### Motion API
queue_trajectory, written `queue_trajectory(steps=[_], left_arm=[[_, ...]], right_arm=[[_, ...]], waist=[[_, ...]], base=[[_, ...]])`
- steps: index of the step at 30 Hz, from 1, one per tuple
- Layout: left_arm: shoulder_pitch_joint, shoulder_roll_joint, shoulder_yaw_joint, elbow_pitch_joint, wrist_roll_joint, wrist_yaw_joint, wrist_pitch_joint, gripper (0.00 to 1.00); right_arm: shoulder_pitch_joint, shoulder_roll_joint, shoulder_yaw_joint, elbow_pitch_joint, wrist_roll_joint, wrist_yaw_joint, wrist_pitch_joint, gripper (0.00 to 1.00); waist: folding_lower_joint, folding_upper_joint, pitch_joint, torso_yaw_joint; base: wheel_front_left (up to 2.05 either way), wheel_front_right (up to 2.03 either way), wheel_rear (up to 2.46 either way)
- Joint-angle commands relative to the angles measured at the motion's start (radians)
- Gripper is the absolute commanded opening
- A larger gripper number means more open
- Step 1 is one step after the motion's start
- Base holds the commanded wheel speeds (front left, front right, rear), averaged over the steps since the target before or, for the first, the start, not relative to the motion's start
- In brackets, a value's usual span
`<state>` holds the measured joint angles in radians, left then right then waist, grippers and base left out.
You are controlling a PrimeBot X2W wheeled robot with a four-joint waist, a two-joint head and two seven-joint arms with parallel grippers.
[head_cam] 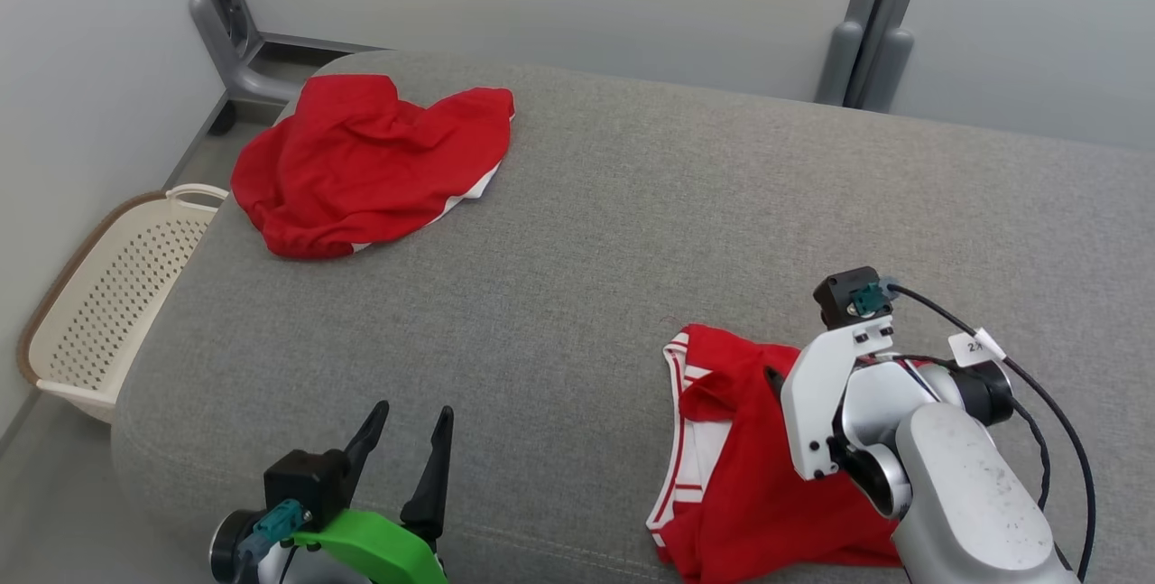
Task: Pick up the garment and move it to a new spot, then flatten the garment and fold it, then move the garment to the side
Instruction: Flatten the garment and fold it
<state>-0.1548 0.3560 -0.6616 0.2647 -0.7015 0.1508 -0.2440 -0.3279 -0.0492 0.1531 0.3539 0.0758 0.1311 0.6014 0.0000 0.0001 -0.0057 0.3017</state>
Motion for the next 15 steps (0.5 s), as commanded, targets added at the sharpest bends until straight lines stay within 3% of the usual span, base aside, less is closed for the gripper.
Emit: queue_trajectory(steps=[1,10,15], left_arm=[[-0.013,-0.003,0.000,0.001,0.002,-0.002,-0.004,1.00],[-0.032,-0.019,-0.002,0.015,0.007,-0.012,-0.011,1.00],[-0.041,-0.028,0.000,0.023,0.008,-0.017,-0.013,1.00]], right_arm=[[-0.021,-0.003,-0.004,0.006,0.005,-0.001,0.006,1.00],[-0.067,-0.003,0.000,0.056,0.006,-0.001,0.056,1.00],[-0.071,-0.003,0.002,0.080,-0.003,-0.001,0.059,0.82]], waist=[[0.0000,-0.0001,0.015,0.013],[0.0000,-0.0001,0.052,0.041],[0.0000,-0.0001,0.065,0.049]], base=[[0.00,0.00,0.00],[0.00,0.00,0.00],[0.00,0.00,0.00]])
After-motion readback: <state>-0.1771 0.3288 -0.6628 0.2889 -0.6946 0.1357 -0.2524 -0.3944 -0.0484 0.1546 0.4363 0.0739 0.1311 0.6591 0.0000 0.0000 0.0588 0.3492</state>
